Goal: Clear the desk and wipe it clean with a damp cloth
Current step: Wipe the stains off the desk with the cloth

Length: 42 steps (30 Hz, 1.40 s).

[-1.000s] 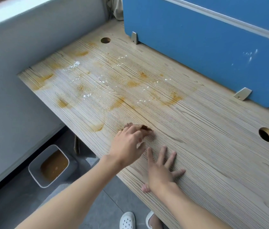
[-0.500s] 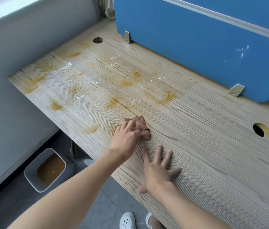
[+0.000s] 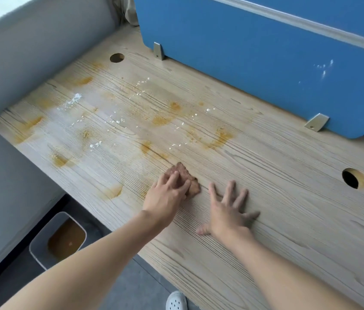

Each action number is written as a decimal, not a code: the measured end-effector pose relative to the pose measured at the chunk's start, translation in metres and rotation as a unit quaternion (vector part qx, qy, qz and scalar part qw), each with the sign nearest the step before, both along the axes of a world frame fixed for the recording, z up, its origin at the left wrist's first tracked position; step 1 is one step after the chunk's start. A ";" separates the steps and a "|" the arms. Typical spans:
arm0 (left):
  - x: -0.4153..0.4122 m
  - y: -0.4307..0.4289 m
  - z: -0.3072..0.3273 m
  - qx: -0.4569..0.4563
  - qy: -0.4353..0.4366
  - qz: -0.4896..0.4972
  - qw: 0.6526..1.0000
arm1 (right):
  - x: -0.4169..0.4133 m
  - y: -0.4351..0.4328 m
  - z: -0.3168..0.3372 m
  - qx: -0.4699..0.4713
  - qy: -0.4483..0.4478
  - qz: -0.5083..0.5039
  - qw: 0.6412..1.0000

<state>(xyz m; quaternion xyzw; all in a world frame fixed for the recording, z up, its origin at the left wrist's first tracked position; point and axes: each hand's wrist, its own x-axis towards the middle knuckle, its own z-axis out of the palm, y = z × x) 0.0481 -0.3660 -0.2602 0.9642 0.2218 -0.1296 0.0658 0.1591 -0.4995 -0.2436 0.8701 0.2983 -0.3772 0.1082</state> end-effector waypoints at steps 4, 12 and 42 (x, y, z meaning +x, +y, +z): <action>-0.003 0.015 -0.010 0.041 -0.044 -0.099 0.993 | 0.003 0.007 0.001 -0.010 0.006 -0.005 1.000; -0.002 0.014 -0.017 -0.057 -0.007 -0.139 0.989 | 0.000 0.011 0.005 -0.032 -0.002 -0.021 0.999; 0.052 0.031 -0.017 -0.071 0.028 -0.137 0.988 | 0.035 0.023 0.007 -0.025 0.001 -0.161 0.987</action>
